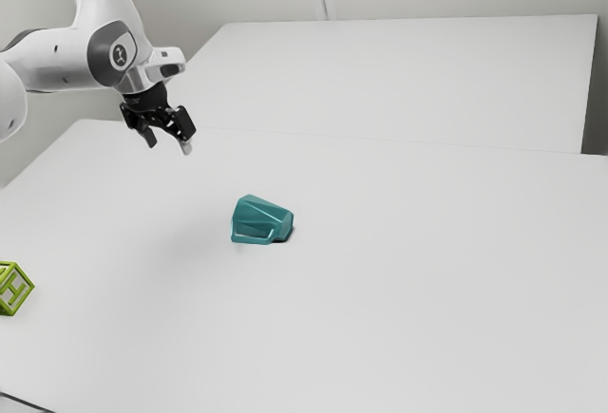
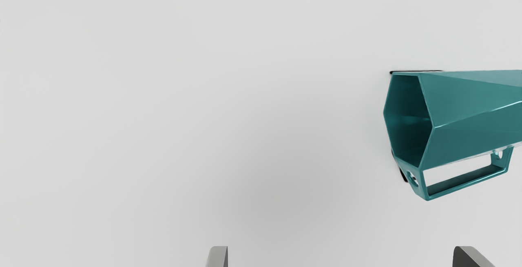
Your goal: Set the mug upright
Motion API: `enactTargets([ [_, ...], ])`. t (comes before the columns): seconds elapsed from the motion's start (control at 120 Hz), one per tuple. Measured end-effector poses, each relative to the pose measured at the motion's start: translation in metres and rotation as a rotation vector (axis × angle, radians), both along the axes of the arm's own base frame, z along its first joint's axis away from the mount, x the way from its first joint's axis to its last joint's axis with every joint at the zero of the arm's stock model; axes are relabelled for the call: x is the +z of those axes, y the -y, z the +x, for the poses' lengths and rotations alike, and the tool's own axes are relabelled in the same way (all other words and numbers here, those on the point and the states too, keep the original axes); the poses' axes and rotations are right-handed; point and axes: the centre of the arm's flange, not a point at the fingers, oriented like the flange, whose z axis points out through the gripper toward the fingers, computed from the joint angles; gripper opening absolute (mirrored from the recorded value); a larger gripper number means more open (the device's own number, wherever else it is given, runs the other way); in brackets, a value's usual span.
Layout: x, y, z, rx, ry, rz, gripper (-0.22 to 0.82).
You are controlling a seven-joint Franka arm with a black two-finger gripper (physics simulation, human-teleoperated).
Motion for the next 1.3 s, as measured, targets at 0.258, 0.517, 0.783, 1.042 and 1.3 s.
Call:
enactTargets([
  [0.258, -0.015, -0.02, 0.001, 0.058, 0.014, -0.115, 0.6],
  [0.517, -0.067, -0.027, 0.006, 0.083, 0.0, -0.36, 0.6],
  [0.783, -0.131, -0.023, 0.001, 0.105, -0.045, -0.576, 0.6],
  [1.042, -0.169, -0.019, 0.002, 0.101, -0.046, -0.715, 0.6],
  [1.3, -0.196, 0.001, 0.006, 0.073, -0.022, -0.835, 0.6],
])
